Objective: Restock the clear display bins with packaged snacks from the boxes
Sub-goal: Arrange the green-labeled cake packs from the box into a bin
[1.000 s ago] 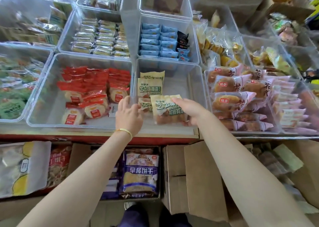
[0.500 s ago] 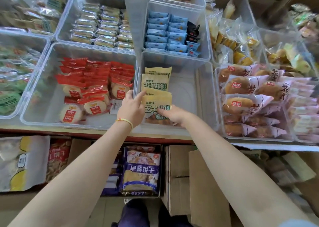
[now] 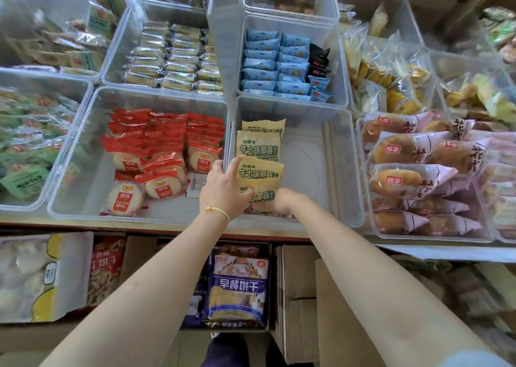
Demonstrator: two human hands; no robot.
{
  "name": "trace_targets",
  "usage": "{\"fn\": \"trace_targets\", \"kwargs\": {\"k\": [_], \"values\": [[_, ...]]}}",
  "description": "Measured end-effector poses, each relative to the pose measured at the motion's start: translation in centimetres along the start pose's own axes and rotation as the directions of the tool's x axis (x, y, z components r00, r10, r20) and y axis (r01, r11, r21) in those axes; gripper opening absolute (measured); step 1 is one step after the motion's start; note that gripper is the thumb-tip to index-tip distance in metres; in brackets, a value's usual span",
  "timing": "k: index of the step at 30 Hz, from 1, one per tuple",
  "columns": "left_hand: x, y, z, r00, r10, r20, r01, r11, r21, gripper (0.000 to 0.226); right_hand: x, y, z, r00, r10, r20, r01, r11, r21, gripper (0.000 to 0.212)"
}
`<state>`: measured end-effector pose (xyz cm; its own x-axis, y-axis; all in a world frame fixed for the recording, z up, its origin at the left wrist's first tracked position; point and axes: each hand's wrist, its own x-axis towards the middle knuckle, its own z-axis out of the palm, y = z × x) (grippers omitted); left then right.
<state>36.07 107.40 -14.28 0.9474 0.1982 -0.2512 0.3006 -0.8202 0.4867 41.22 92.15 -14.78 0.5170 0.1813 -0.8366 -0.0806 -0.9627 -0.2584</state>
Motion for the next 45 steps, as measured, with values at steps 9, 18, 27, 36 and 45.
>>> {"fn": "trace_targets", "kwargs": {"k": [9,18,27,36,45], "values": [[0.1,0.0,0.1,1.000,0.001,-0.006,-0.001,1.000,0.030,0.076,-0.9,0.4,0.3,0.976,0.099,-0.193,-0.060,0.978,0.198,0.061],[-5.3,4.0,-0.4,0.939,0.213,-0.270,-0.190,0.976,0.110,0.034,-12.1,2.6,-0.8,0.893,-0.125,-0.431,0.261,0.926,0.273,0.020],[-15.6,15.3,5.8,0.967,0.098,0.235,-0.082,0.994,-0.078,0.022,-19.8,15.8,2.3,0.970,-0.024,0.242,0.010,0.998,0.060,0.034],[-20.6,22.6,15.9,0.934,-0.016,0.358,-0.036,0.990,0.139,0.036,-15.5,35.7,3.8,0.937,0.186,-0.294,-0.221,0.971,-0.088,0.047],[-21.2,23.7,18.3,0.965,-0.125,0.229,0.074,0.973,0.219,0.035,-12.5,41.3,4.4,0.821,0.085,-0.564,-0.223,0.958,-0.180,0.048]]}}
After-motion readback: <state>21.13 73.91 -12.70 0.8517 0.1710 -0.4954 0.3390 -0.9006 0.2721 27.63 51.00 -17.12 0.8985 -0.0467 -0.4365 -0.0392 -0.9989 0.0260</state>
